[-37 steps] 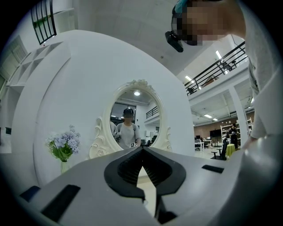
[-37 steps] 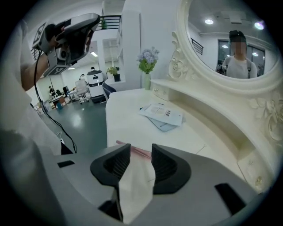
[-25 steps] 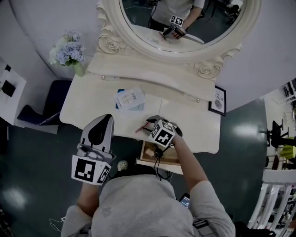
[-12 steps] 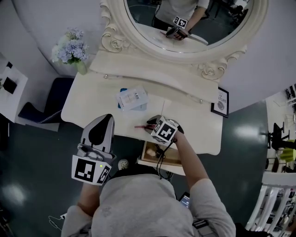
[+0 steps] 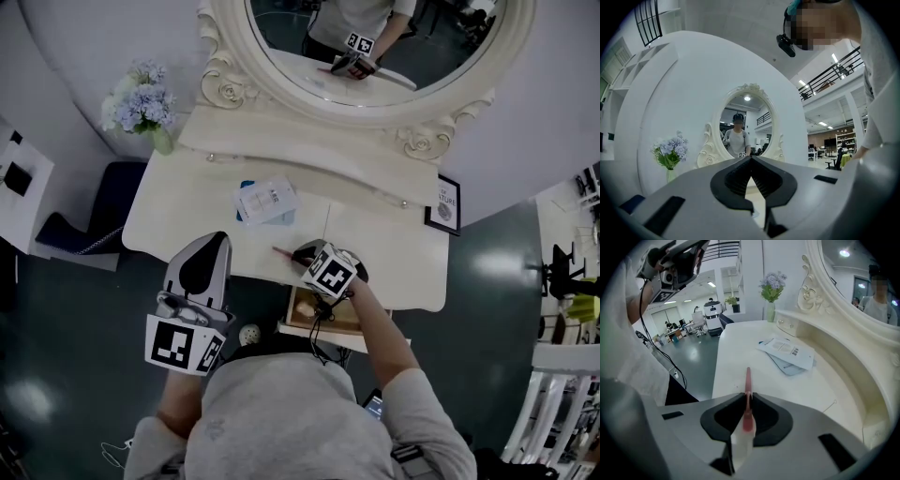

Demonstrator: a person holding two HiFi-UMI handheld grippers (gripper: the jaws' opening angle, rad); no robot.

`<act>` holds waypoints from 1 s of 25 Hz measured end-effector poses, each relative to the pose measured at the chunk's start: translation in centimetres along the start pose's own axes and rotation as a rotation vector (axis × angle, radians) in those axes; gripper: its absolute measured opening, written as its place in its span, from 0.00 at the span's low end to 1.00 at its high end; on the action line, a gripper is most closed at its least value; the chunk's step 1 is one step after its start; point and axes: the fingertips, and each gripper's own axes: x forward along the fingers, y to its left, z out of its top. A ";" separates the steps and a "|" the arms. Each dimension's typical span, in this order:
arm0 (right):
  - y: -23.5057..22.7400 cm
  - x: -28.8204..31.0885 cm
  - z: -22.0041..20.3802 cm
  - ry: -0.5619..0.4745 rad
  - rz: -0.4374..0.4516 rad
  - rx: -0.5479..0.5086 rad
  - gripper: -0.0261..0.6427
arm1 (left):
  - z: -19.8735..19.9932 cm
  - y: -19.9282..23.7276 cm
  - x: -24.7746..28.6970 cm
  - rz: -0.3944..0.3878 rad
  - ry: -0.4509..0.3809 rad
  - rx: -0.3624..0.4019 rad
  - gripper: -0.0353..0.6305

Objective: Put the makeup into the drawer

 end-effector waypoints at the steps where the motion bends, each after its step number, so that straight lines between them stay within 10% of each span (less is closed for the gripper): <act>1: 0.1 -0.2 -0.1 -0.005 -0.010 0.006 0.13 | 0.0 0.0 0.0 -0.001 0.000 0.002 0.07; 25: 0.5 -11.6 4.3 -0.563 -0.215 0.330 0.13 | 0.5 -1.5 -0.1 -0.060 -0.019 0.005 0.07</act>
